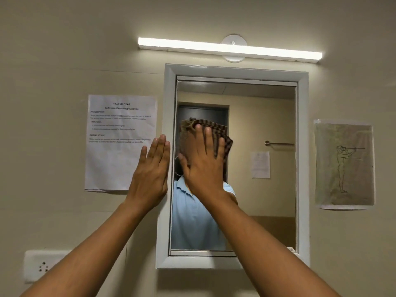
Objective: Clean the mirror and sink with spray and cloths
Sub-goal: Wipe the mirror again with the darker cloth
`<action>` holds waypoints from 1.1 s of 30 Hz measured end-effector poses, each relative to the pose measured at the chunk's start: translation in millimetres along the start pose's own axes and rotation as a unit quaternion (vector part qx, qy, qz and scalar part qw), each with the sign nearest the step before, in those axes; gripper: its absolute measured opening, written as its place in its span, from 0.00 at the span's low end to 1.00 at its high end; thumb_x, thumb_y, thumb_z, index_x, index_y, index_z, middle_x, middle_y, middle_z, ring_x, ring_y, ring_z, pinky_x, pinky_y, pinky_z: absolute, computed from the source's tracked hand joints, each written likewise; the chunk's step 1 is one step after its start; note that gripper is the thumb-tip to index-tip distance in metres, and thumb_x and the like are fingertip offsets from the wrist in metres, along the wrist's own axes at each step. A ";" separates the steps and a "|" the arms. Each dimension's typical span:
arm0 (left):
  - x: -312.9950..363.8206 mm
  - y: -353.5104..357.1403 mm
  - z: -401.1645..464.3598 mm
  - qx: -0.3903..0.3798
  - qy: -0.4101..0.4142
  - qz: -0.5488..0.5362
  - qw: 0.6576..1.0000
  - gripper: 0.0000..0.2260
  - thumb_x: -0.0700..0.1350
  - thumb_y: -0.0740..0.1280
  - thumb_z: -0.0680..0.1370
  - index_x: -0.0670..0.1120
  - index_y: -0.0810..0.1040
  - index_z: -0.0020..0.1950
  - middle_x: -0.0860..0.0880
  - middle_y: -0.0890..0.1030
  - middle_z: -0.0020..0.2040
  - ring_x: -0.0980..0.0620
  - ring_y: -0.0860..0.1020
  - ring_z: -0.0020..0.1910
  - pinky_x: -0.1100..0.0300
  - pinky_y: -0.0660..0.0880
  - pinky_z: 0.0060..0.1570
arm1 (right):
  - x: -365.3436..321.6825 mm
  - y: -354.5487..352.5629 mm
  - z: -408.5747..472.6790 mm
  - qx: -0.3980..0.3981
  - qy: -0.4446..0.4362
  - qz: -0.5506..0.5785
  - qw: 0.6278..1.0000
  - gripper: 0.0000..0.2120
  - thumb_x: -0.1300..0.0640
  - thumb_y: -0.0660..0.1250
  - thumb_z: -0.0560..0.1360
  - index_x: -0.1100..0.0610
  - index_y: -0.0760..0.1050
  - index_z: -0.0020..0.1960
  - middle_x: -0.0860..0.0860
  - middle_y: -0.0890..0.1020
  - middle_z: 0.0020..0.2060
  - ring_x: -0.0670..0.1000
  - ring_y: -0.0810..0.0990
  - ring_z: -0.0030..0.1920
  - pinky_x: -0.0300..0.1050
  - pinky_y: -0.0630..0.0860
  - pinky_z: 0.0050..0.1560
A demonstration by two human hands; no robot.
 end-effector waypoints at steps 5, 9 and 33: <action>-5.3 4.6 -7.4 -0.001 0.006 -0.022 1.000 0.28 0.42 0.52 0.79 0.39 0.47 0.78 0.41 0.47 0.79 0.46 0.46 0.79 0.42 0.53 0.75 | -24.6 14.6 -21.7 -0.007 -0.006 -0.004 1.000 0.31 0.41 0.45 0.83 0.54 0.47 0.82 0.53 0.48 0.81 0.55 0.43 0.81 0.64 0.46 0.78; -5.8 7.4 -11.6 -0.003 0.008 -0.038 0.999 0.28 0.44 0.51 0.80 0.40 0.47 0.78 0.42 0.47 0.79 0.46 0.45 0.79 0.42 0.52 0.75 | -32.0 18.1 -47.9 -0.017 -0.016 -0.003 1.000 0.31 0.41 0.45 0.83 0.54 0.48 0.82 0.53 0.48 0.81 0.55 0.44 0.81 0.63 0.44 0.78; 15.3 12.2 -31.9 -0.004 -0.012 0.054 0.998 0.30 0.43 0.48 0.76 0.40 0.48 0.78 0.41 0.48 0.79 0.43 0.47 0.78 0.41 0.51 0.75 | 181.2 -38.8 -46.6 -0.012 0.006 -0.061 0.998 0.31 0.40 0.48 0.83 0.52 0.51 0.82 0.52 0.49 0.81 0.55 0.45 0.81 0.63 0.46 0.78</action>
Point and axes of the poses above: each hand's wrist, its own z-axis towards the middle knuckle, its own y-axis out of the palm, x = y × z, the point moved 8 cm from there along z, towards the middle knuckle
